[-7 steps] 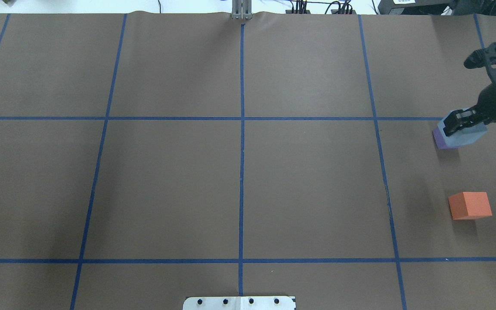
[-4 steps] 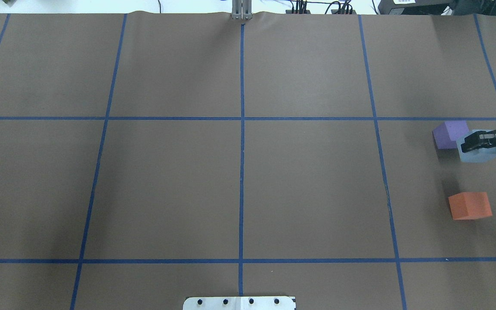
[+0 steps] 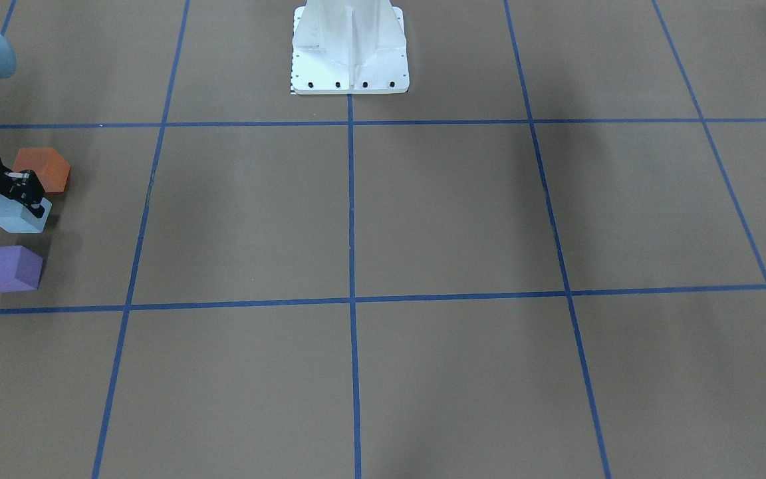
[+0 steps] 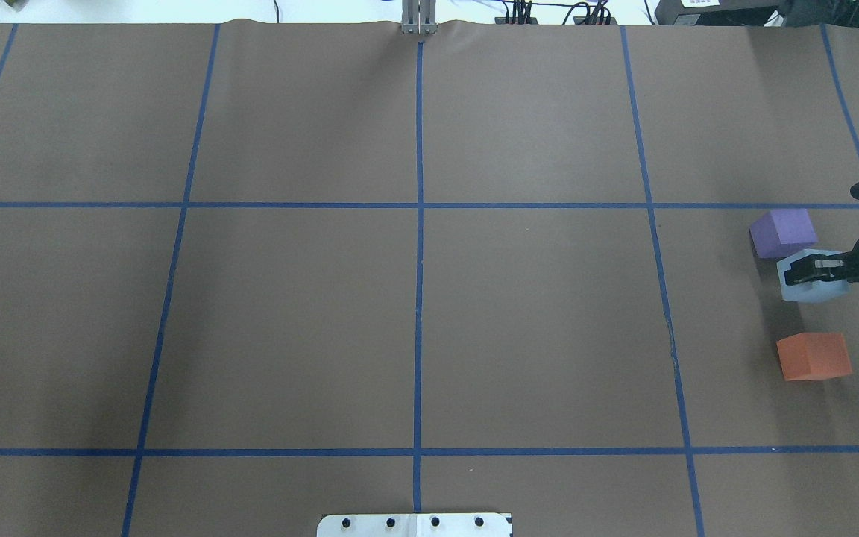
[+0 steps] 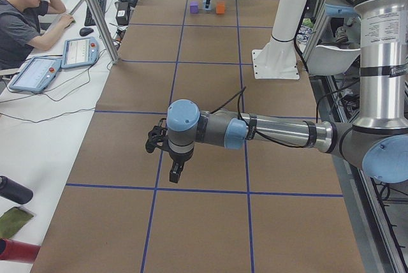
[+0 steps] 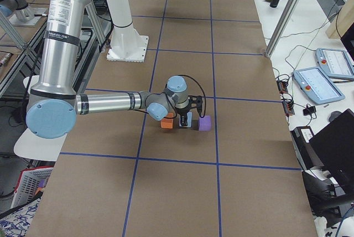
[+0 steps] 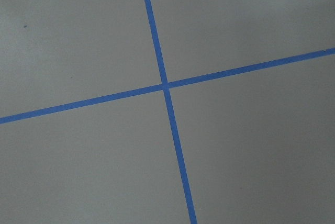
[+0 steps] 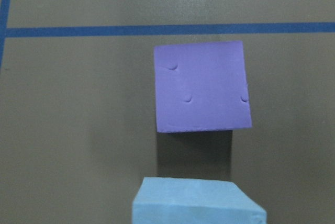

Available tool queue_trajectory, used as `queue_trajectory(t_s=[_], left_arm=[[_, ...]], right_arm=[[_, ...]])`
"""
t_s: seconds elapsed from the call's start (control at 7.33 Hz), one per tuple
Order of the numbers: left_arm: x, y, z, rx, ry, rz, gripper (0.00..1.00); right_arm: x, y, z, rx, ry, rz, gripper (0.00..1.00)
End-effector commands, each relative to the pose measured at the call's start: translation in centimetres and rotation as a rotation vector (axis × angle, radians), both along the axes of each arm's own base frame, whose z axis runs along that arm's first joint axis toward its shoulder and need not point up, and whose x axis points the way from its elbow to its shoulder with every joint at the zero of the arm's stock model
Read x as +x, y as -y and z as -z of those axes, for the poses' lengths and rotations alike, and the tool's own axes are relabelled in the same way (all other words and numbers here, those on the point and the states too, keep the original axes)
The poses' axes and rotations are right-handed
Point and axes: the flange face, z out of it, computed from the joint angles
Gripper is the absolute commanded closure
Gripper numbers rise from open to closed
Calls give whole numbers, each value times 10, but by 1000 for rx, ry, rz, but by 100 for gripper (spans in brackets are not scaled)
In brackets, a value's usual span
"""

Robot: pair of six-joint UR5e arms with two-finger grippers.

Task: Place blue block between orange and purple blocks
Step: 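Lower the light blue cube between purple and orange cubes, release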

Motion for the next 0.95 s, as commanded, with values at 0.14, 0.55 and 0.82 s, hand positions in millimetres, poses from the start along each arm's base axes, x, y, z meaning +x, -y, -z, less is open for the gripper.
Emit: queue_trajectory(t_s=[0.14, 0.55, 0.82], left_arm=[[2, -1, 1, -2, -33, -6, 0], [2, -1, 0, -4, -33, -6, 0], [2, -1, -1, -4, -33, -6, 0]], right_arm=[[-9, -5, -3, 36, 1, 24, 1], [45, -1, 15, 36, 113, 100, 1], [102, 12, 35, 58, 54, 119, 1]])
